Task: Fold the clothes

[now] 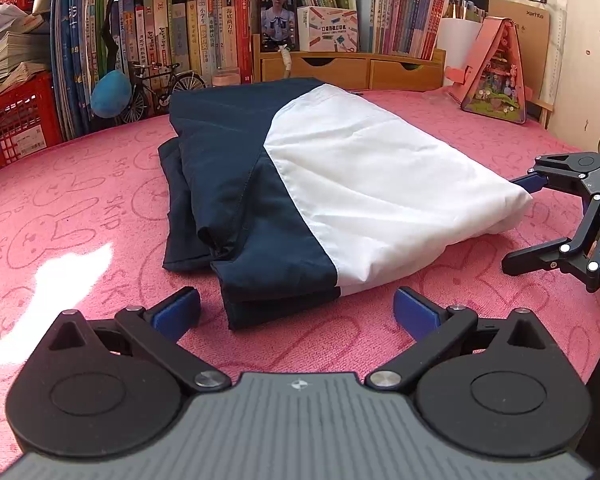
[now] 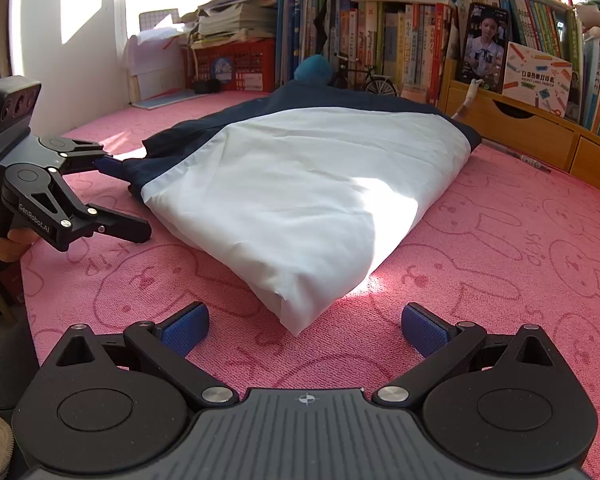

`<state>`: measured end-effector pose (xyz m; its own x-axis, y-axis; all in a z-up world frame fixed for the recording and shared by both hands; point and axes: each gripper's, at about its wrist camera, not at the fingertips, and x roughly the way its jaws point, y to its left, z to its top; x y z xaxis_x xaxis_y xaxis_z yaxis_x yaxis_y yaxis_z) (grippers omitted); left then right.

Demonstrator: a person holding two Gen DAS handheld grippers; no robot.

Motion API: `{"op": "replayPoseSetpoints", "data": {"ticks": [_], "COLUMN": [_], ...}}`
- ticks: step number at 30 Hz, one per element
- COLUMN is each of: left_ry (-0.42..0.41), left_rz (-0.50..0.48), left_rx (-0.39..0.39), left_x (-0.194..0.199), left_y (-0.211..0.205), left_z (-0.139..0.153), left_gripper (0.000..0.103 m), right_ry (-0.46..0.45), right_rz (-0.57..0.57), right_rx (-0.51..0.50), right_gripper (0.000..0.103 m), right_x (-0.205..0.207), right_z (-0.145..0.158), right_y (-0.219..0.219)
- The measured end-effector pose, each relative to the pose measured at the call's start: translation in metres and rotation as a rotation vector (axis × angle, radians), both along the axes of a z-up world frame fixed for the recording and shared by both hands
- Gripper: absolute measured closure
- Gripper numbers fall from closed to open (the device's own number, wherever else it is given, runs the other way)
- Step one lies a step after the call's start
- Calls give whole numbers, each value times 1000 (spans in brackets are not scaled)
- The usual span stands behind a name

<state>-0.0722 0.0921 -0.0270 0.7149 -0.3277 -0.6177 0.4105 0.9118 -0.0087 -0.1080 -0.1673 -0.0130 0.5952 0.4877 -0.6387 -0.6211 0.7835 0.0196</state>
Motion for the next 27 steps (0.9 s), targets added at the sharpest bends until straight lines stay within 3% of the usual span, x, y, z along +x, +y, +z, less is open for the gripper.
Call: {"op": "replayPoseSetpoints", "data": {"ticks": [27], "left_ry": [-4], "left_rz": [3], "left_rx": [-9], "left_x": [-1], "left_y": [1], "left_z": [0], "left_gripper": [0], "right_ry": [0], "right_rz": [1], "right_rx": [1], "right_gripper": [0], "right_x": [0], "right_z": [-1], "right_y": [0]}}
